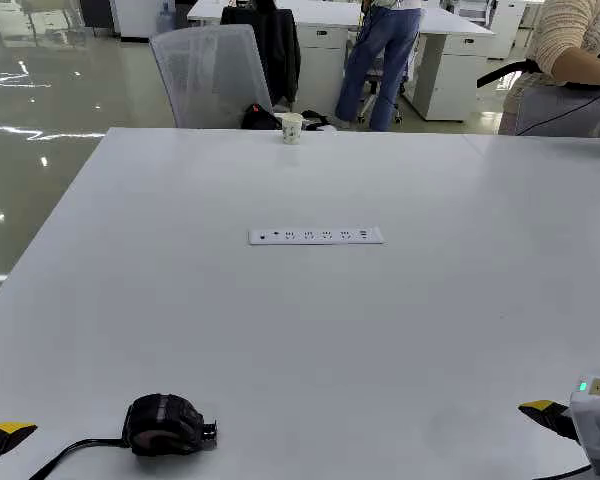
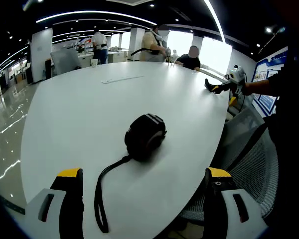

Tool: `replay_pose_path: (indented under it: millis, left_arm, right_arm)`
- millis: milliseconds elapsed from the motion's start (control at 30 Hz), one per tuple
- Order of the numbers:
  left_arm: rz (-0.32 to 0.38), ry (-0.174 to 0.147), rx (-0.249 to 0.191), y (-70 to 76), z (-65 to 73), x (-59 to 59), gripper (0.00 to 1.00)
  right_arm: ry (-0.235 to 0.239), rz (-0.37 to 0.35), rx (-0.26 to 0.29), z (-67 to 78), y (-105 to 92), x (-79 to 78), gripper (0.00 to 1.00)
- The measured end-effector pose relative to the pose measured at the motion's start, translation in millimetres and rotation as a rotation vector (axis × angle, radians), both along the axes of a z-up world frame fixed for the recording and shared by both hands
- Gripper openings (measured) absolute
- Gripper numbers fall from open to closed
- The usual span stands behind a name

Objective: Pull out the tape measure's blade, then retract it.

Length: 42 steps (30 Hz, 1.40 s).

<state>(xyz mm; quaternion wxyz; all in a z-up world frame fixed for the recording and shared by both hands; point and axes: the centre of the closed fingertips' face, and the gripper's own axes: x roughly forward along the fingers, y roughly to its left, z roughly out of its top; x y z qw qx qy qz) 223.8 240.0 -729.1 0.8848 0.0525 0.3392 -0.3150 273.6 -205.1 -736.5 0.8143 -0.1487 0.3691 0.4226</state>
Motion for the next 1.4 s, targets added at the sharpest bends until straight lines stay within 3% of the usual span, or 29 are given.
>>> replay_pose_path:
  millis: [500,600,667,733,900,933,967,1133,1400]
  left_arm:
    - [-0.004,0.005,0.007,0.0,0.4,-3.8,0.99]
    - [-0.004,0.013,0.006,1.0,-0.8,-4.6,0.99]
    - [-0.015,0.012,0.009,0.7,-2.1,-5.3,0.99]
    - [-0.030,0.046,0.014,-0.9,-7.6,-9.6,0.99]
    - [-0.054,0.079,0.016,-3.3,-14.9,-11.0,0.99]
    - [-0.062,0.083,0.020,-3.6,-16.0,-11.0,0.99]
    - [-0.068,0.086,0.022,-3.9,-16.5,-11.3,0.99]
    - [-0.129,0.078,0.071,-3.5,-18.8,-10.2,0.99]
    - [-0.175,0.077,0.103,-2.0,-18.7,0.7,0.99]
  right_arm:
    - [0.001,0.021,-0.012,-0.3,-3.7,-1.7,0.99]
    - [0.022,0.025,0.000,-2.8,-1.6,-3.4,0.99]
    - [0.008,0.033,0.002,-1.5,0.9,-2.6,0.99]
    - [-0.006,0.032,0.005,-0.3,3.3,0.1,0.99]
    - [-0.035,0.073,-0.001,-0.1,9.9,4.1,0.99]
    - [-0.084,0.113,0.000,1.9,13.6,7.9,0.99]
    - [-0.087,0.113,-0.001,1.4,13.9,8.0,0.99]
    - [-0.065,0.135,-0.001,-1.6,22.0,6.1,0.99]
    - [-0.053,0.169,-0.017,-5.8,31.9,9.9,0.99]
